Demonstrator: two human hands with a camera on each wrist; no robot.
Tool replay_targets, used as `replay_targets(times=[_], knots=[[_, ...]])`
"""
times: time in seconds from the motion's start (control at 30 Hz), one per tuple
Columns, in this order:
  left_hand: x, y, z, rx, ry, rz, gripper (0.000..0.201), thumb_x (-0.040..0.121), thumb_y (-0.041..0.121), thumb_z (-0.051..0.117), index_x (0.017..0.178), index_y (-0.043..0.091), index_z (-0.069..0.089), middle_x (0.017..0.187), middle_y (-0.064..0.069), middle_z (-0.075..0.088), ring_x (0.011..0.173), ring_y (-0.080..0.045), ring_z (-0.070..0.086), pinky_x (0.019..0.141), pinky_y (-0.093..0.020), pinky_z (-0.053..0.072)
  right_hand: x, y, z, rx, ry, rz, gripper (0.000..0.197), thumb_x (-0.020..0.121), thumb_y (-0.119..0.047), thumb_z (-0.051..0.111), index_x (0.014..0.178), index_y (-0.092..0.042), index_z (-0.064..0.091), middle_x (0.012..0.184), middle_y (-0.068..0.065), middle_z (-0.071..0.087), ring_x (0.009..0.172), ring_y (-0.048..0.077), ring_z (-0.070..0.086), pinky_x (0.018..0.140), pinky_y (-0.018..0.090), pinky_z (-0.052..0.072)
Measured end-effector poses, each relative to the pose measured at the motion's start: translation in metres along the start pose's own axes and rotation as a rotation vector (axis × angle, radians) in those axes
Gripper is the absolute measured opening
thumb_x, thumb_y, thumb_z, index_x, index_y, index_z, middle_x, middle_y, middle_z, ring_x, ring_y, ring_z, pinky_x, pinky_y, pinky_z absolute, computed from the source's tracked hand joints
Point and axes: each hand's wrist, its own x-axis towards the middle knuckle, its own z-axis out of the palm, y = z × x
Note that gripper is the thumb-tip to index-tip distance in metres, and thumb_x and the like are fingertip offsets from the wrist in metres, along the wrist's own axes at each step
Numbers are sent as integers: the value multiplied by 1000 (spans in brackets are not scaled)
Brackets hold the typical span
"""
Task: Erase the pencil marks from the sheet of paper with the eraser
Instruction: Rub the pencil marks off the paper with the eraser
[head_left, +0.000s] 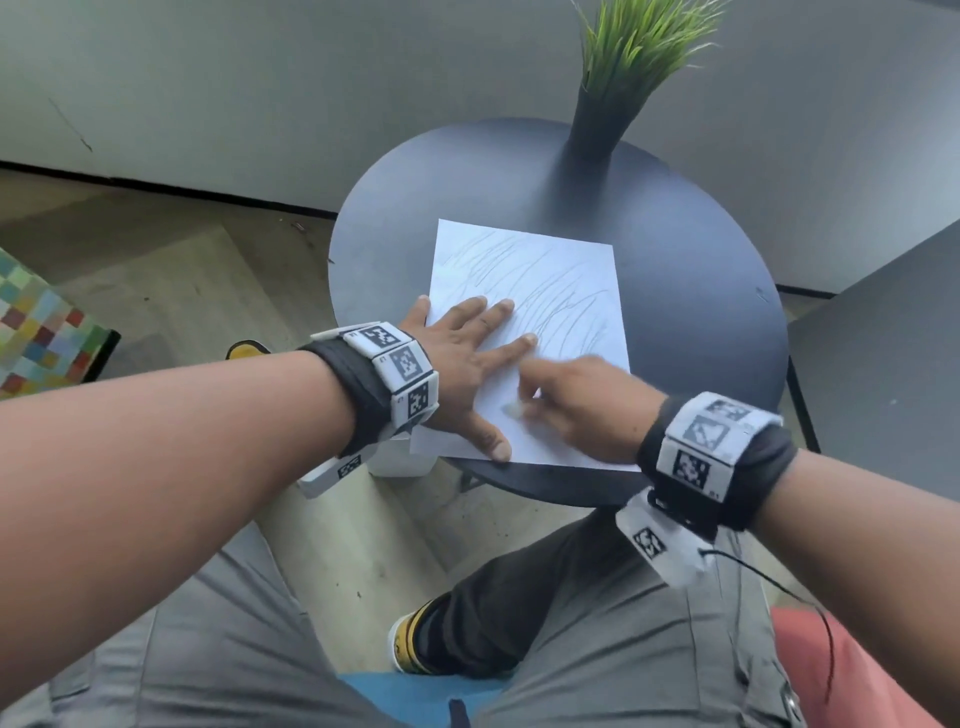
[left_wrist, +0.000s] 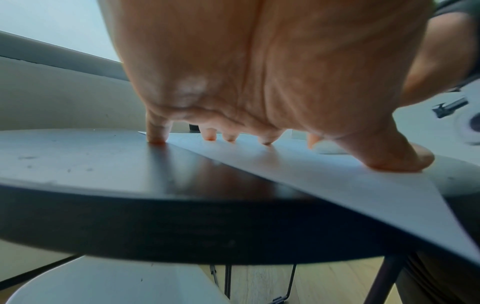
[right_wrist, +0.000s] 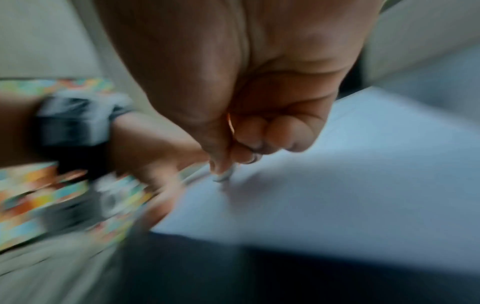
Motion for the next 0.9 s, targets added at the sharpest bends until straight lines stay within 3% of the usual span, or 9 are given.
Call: replay_targets(times=[0.1, 0.17, 0.27, 0.4, 0.57, 0.7, 0.73, 0.83, 0.9], knots=[[-1, -1, -2, 6, -8, -8, 129, 59, 97, 50, 154, 43, -18, 163, 3, -29, 151, -23, -21, 118, -65, 0, 7, 27, -10, 82, 96, 221, 27, 93, -54, 50, 93, -27, 51, 89, 3, 63, 81, 25, 56, 71, 35, 49], [-2, -3, -5, 10, -10, -4, 128, 60, 95, 53, 155, 44, -16, 164, 3, -27, 152, -22, -19, 119, -63, 3, 6, 28, -11, 85, 115, 267, 27, 94, -52, 49, 92, -25, 49, 89, 6, 62, 81, 27, 56, 71, 37, 50], [-2, -5, -5, 11, -11, -2, 129, 60, 94, 56, 154, 44, -16, 164, 3, -27, 152, -22, -18, 119, -62, 3, -4, 9, -5, 72, 101, 186, 27, 98, -47, 45, 94, -20, 45, 83, 5, 57, 75, 27, 53, 64, 36, 44], [-2, -2, -5, 36, -20, -8, 129, 60, 93, 57, 154, 43, -16, 164, 2, -27, 153, -23, -17, 116, -67, 6, -19, -19, 12, -57, -70, -72, 21, 99, -36, 45, 97, -16, 41, 74, 6, 52, 69, 32, 50, 60, 39, 43], [-1, -1, -8, 43, -29, -23, 131, 60, 92, 59, 155, 41, -15, 164, 1, -27, 153, -25, -16, 116, -68, 6, -4, -3, -9, 58, 76, 197, 26, 98, -47, 44, 103, -21, 46, 83, 2, 53, 78, 26, 52, 66, 33, 40], [-2, 1, -8, 56, -35, -26, 130, 61, 91, 59, 155, 41, -16, 164, 0, -27, 153, -26, -16, 115, -70, 8, -21, -33, 12, 2, -64, -10, 21, 99, -35, 46, 97, -14, 42, 71, -6, 46, 70, 25, 53, 61, 35, 38], [-2, 2, -8, 54, -34, -25, 131, 61, 91, 59, 155, 40, -16, 164, 0, -27, 153, -26, -16, 115, -70, 8, -18, -27, 9, -3, -49, 11, 24, 99, -38, 46, 99, -15, 44, 75, -2, 50, 73, 26, 54, 63, 36, 42], [-2, 2, -11, 48, -45, -31, 132, 60, 90, 61, 155, 41, -15, 164, 0, -26, 153, -26, -16, 114, -71, 10, 4, 12, -13, 34, 78, 282, 30, 97, -47, 45, 103, -18, 48, 92, 7, 58, 82, 29, 55, 73, 37, 48], [-2, 2, -13, 54, -64, -33, 132, 59, 89, 64, 155, 44, -15, 164, 0, -26, 152, -26, -16, 113, -72, 11, 4, 20, -16, 52, 124, 303, 30, 97, -47, 45, 100, -18, 47, 93, 8, 60, 81, 31, 56, 73, 38, 49]])
